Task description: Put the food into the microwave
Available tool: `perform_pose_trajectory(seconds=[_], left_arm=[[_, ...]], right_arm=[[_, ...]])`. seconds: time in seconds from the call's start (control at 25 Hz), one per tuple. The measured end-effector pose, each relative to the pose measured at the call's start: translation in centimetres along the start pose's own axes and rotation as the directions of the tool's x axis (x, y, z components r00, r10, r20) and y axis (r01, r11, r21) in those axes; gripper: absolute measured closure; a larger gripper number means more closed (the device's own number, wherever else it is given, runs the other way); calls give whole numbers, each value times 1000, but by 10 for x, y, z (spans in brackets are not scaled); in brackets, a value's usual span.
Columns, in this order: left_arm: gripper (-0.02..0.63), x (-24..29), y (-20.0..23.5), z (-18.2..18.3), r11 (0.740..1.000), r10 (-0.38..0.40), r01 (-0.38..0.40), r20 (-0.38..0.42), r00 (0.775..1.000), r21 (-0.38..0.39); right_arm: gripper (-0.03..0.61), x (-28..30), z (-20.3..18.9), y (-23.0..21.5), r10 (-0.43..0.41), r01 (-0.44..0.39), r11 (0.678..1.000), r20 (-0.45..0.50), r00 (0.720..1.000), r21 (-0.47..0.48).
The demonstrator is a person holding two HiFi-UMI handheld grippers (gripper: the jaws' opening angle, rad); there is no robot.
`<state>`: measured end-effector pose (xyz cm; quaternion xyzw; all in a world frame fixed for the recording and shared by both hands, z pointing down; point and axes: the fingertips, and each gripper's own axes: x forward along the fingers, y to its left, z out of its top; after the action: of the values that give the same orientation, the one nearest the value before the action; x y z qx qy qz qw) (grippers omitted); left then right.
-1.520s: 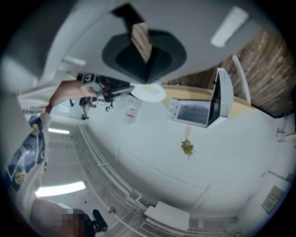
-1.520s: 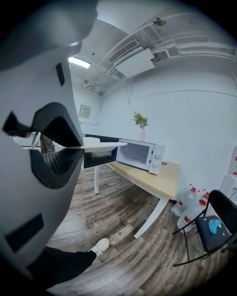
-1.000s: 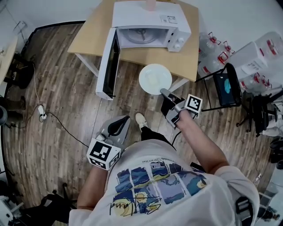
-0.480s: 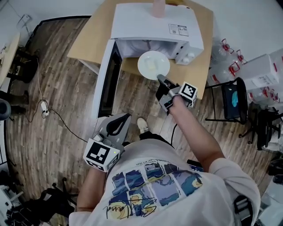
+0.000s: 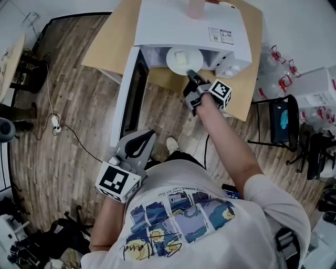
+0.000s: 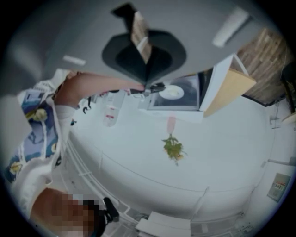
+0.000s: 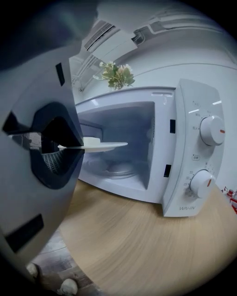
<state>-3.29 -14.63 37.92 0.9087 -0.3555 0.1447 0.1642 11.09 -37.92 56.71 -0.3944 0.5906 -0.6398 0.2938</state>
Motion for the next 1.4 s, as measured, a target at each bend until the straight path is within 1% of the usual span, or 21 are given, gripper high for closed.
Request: perform_pose_trajectory(seconds=[0.28,0.48,0.72,0.92,1.04,1.2,1.32,1.4], left_arm=[[606,-3,14,-4,999,39,-39,-12,999,-22],[606,-6,24,-5,997,65,-66,-25,998,-31],[606,-1,30,-10,995,79,-81,-31,996,-55],[606,-1,35,-6,995,86,-87,-24,996,-56],[606,-1,37,-3,993,94,-95,-10,996,-65],[606,-1,38,-5,994,96,-97,-17,995,-58],[606,-1,37,-5,993,95,-96,-17,995,-63],[606,-1,37,-5,994,89,-90,-15,996,-70]], right_arm=[[564,41,20,-15,-19,19,1000,40,999,2],[563,62,32,-26,-50,50,999,75,996,7],[563,78,39,-33,-88,89,996,84,993,-7],[561,84,42,-34,-119,123,992,109,987,-36],[561,85,44,-33,-142,151,987,127,982,-63],[554,86,49,-35,-170,186,975,137,976,-121],[546,85,53,-35,-197,222,955,139,971,-198],[537,86,52,-32,-215,243,933,132,968,-266]])
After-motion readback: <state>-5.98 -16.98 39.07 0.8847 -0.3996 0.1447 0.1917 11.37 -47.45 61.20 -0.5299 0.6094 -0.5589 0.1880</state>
